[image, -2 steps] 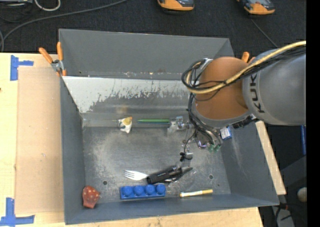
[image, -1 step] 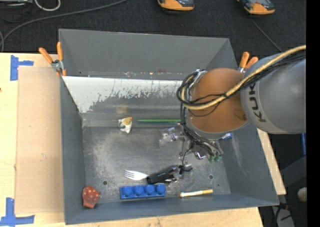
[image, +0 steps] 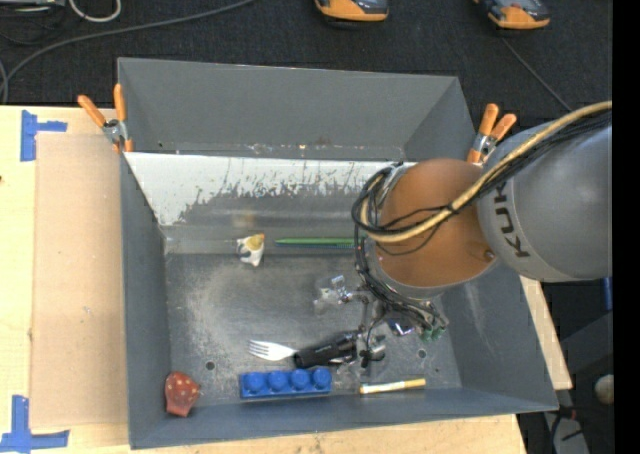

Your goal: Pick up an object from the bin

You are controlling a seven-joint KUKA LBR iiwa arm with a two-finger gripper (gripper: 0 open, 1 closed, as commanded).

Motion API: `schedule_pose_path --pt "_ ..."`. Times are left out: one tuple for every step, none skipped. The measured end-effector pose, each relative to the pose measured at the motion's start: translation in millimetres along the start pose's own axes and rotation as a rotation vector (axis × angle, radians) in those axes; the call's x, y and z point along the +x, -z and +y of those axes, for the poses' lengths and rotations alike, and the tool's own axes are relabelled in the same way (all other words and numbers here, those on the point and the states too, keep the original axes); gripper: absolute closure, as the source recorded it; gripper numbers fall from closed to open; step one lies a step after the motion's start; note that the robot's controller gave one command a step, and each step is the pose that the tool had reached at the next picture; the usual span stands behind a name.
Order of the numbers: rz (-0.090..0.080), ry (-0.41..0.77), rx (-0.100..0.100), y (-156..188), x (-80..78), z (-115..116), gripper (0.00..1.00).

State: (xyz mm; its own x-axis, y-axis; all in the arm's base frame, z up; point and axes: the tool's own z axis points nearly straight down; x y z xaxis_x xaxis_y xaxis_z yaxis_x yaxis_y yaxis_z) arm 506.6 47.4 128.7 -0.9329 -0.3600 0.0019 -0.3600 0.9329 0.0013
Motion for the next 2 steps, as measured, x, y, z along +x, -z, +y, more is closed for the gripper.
schedule_pose_path --pt "-0.005 0.132 0.001 -60.7 18.1 -7.9 0.00" --pt "-0.009 0.173 0.002 -56.6 17.2 -6.8 1.00"
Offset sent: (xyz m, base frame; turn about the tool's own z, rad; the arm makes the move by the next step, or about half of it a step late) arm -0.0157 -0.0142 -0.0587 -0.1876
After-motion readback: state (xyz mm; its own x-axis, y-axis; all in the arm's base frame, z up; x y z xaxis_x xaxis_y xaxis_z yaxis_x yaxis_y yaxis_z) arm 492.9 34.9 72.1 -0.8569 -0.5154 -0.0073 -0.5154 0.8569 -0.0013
